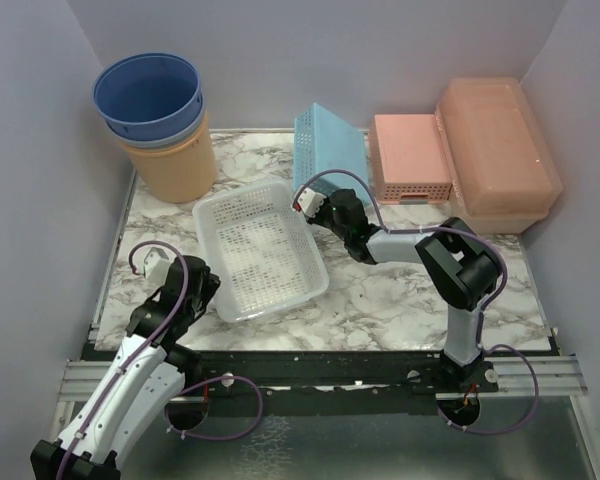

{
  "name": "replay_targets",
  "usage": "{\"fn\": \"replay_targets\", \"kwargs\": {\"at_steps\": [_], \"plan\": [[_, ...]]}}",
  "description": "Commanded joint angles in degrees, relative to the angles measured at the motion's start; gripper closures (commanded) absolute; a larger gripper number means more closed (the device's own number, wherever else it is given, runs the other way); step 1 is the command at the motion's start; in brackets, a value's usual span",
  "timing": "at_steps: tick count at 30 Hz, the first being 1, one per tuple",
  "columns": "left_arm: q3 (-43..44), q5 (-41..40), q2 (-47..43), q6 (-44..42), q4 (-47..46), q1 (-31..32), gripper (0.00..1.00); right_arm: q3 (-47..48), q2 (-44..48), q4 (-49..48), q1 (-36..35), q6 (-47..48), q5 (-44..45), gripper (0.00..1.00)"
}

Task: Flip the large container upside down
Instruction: Turn the container upside down at the center of the board.

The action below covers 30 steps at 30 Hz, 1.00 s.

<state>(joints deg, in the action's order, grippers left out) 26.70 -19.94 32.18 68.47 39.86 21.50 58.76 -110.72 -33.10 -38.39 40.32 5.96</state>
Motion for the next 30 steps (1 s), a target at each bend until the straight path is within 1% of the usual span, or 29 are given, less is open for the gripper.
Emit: {"fn": "replay_targets", "kwargs": {"at_steps": [1,6,9,12,15,17,22,30], "plan": [[2.7,-5.0,-0.9,2.2,4.7,0.0,0.60,1.1,-2.2,4.1,0.4,-2.8,-2.5,0.97],[4.5,-5.5,-1.0,2.2,4.9,0.0,0.60,2.4,-3.5,5.7,0.5,-0.8,-0.8,0.94],[5.0,-6.4,-1.0,2.0,5.3,0.0,0.60,3.0,-4.2,6.3,0.5,1.5,1.3,0.90],[3.6,-6.2,-1.6,3.8,5.5,0.0,0.60,4.9,-5.7,6.8,0.5,3.3,6.0,0.87],[1.9,-5.7,-3.0,5.5,5.5,0.0,0.59,4.4,-6.2,4.2,0.5,6.1,8.0,0.85],[1.2,-5.7,-3.8,5.9,5.8,0.0,0.59,3.8,-6.1,3.0,0.5,6.7,7.6,0.81],[1.4,-6.2,-4.5,6.1,6.2,0.0,0.59,4.5,-6.5,2.8,0.4,5.8,6.8,0.78],[1.7,-6.6,-4.5,5.9,6.6,0.0,0.58,4.8,-4.6,3.8,0.5,4.3,6.6,0.64]]}}
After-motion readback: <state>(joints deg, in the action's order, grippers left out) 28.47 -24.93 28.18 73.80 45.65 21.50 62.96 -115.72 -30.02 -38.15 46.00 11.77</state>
